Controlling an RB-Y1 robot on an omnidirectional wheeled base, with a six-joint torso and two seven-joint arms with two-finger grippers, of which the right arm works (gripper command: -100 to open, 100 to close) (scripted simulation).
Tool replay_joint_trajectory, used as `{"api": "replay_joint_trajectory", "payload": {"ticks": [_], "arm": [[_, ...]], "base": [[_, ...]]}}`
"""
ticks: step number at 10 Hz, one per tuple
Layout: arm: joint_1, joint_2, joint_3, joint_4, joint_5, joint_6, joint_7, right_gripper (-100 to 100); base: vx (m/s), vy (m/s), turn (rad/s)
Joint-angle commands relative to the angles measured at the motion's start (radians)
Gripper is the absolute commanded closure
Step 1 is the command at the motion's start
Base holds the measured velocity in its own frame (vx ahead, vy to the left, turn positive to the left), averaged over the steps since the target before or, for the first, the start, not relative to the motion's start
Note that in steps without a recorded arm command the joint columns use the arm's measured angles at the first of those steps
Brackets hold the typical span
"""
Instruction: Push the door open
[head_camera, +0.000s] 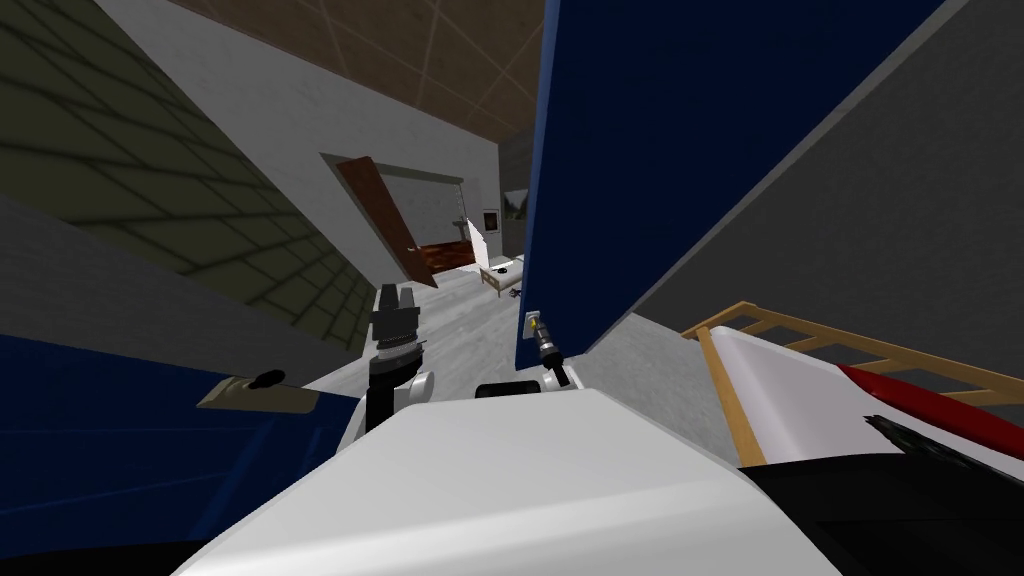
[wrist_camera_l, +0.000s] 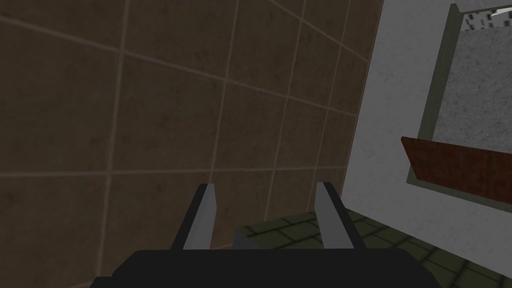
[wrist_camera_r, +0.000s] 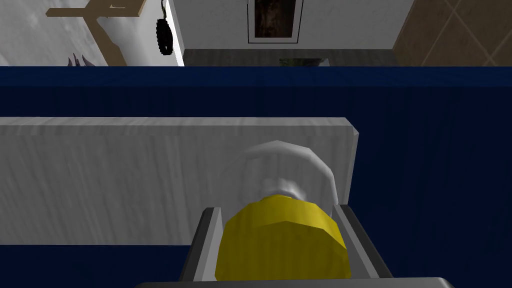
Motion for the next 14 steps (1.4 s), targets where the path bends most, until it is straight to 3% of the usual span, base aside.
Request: {"api": "replay_joint_trajectory", "payload": {"ticks": [1,8,14], "arm": [[-0.001,0.001,0.0,-0.002,0.0,-0.002,-0.001,100],[-0.015,-0.026,-0.068,0.007,-0.022,0.008,0.006,100],[-0.03,-0.031,-0.134,0.014,-0.043,0.016,0.013,100]], "base": [[0.0,0.0,0.0],[0.181,0.077,-0.053],[0.162,0.097,-0.078]]}}
